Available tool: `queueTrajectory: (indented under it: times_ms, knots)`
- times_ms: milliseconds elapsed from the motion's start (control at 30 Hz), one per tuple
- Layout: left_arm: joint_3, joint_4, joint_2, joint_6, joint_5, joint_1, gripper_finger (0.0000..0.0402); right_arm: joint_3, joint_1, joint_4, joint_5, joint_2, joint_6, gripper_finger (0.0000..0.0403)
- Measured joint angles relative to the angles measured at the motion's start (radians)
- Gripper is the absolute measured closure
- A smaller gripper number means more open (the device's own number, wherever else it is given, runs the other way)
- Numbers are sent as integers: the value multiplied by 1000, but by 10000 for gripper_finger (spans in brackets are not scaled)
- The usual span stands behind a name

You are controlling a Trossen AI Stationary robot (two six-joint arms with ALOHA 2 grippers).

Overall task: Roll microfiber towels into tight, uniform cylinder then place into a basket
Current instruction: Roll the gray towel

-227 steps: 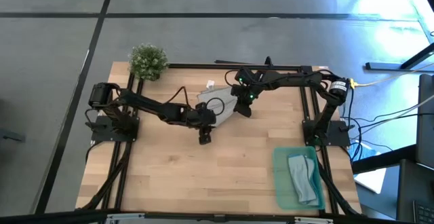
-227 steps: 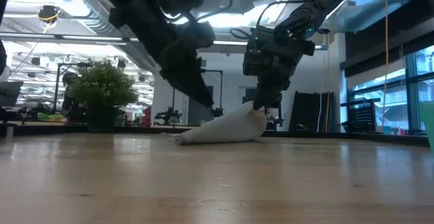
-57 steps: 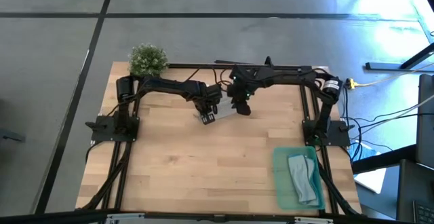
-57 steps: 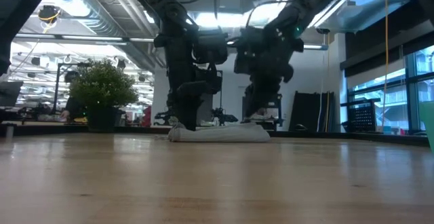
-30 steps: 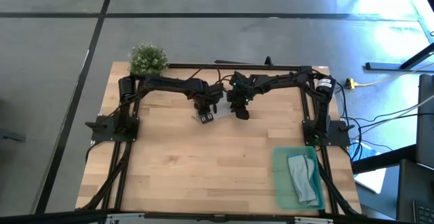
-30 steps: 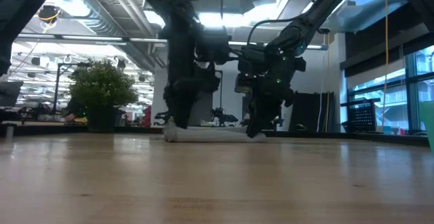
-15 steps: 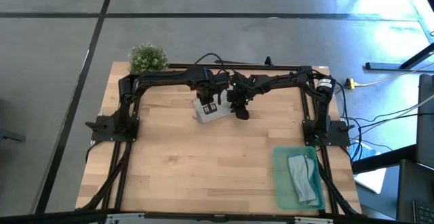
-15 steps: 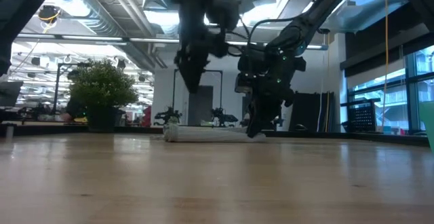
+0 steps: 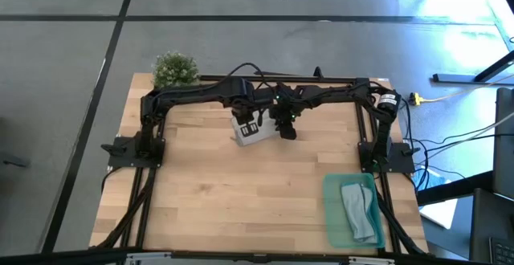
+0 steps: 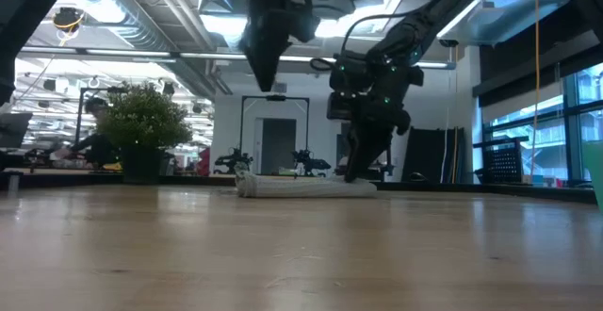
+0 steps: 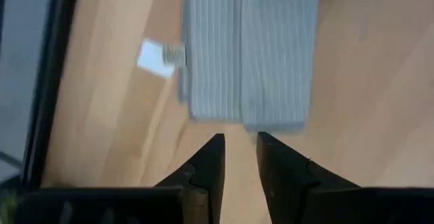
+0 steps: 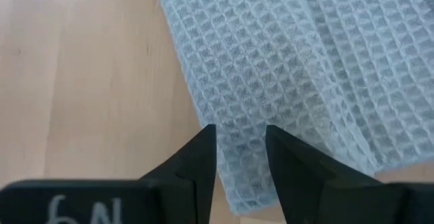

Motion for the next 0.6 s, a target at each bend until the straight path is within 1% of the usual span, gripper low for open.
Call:
queueTrajectory:
  times_ms: [200, 333, 433, 600]
  knots:
    - [3, -120, 0, -77, 27, -13, 320, 3, -1, 3, -4, -2, 22, 274]
    - [4, -127, -1, -87, 11, -43, 320, 3, -1, 1, 2, -6, -1, 274]
    - [9, -146, -35, -99, 0, -65, 320, 5, -1, -14, 30, -22, -24, 274]
    - [9, -153, -105, -180, -23, -80, 320, 6, 10, -70, 28, -83, -81, 274]
